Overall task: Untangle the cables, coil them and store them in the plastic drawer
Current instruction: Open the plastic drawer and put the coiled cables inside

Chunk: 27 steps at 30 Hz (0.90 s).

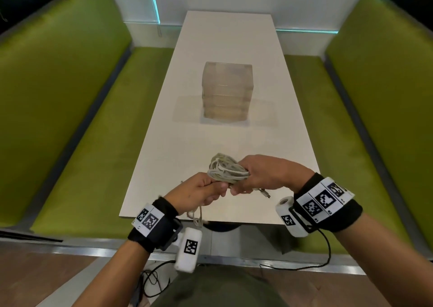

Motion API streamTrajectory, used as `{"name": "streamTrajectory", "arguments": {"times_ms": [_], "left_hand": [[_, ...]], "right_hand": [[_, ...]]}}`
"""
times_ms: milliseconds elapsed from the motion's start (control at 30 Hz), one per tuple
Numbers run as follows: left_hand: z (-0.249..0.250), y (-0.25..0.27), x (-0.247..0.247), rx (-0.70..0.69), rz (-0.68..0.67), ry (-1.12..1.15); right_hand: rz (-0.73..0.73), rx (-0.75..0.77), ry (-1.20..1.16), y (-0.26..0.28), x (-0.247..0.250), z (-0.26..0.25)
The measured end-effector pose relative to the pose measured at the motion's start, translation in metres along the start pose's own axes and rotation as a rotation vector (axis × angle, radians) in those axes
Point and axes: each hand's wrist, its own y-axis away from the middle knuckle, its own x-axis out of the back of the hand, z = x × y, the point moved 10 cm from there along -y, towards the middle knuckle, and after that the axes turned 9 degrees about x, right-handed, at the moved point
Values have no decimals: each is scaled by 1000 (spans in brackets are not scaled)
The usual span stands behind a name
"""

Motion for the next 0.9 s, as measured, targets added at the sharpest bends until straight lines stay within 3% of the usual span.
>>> {"name": "streamTrajectory", "arguments": {"times_ms": [200, 367, 500, 567, 667, 900], "left_hand": [[0, -1, -12, -20, -68, 70], [1, 2, -19, -7, -232, 13], [-23, 0, -25, 259, -356, 353], [-32, 1, -39, 379, -412, 297], [-29, 3, -48, 381, -404, 54], [-26, 11, -38, 349, -361, -89]], "right_hand": [[-36, -12, 110, -6, 0, 7], [-203, 22, 63, 1, -16, 3], [-287, -29, 180, -1, -32, 9], [-360, -67, 290, -7, -45, 12], [-417, -82, 351, -14, -57, 10], [-456, -5, 50, -8, -67, -4]]}}
